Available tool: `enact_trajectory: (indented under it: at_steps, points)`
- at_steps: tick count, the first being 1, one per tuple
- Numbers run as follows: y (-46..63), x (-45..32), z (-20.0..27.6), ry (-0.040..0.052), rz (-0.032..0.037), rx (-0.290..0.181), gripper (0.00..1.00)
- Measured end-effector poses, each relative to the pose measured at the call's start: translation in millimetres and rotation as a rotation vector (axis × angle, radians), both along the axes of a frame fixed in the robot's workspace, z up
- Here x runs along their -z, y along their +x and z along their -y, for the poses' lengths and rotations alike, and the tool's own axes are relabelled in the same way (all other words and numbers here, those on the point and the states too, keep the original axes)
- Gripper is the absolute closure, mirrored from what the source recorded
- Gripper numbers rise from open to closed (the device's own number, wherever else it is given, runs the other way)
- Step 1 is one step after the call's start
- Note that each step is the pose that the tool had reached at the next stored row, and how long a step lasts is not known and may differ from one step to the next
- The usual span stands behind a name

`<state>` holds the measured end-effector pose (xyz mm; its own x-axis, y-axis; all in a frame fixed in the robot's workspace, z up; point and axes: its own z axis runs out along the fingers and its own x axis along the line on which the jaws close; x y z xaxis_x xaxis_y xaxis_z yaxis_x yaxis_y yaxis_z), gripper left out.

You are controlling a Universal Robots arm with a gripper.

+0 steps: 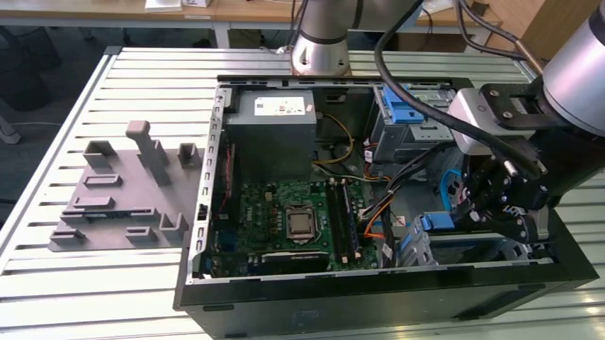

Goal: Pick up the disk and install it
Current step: 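Insert the first disk wire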

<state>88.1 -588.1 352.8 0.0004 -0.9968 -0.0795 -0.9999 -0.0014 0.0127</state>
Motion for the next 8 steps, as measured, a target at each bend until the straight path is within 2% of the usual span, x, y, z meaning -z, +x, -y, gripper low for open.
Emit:
enact_trajectory:
  at_steps: [5,8]
  points:
    - [0.0,-9.5,0.0,-0.0001,0.0000,0.000,0.89]
    - [0.0,-11.2,0.0,0.0002,0.0000,0.000,0.89]
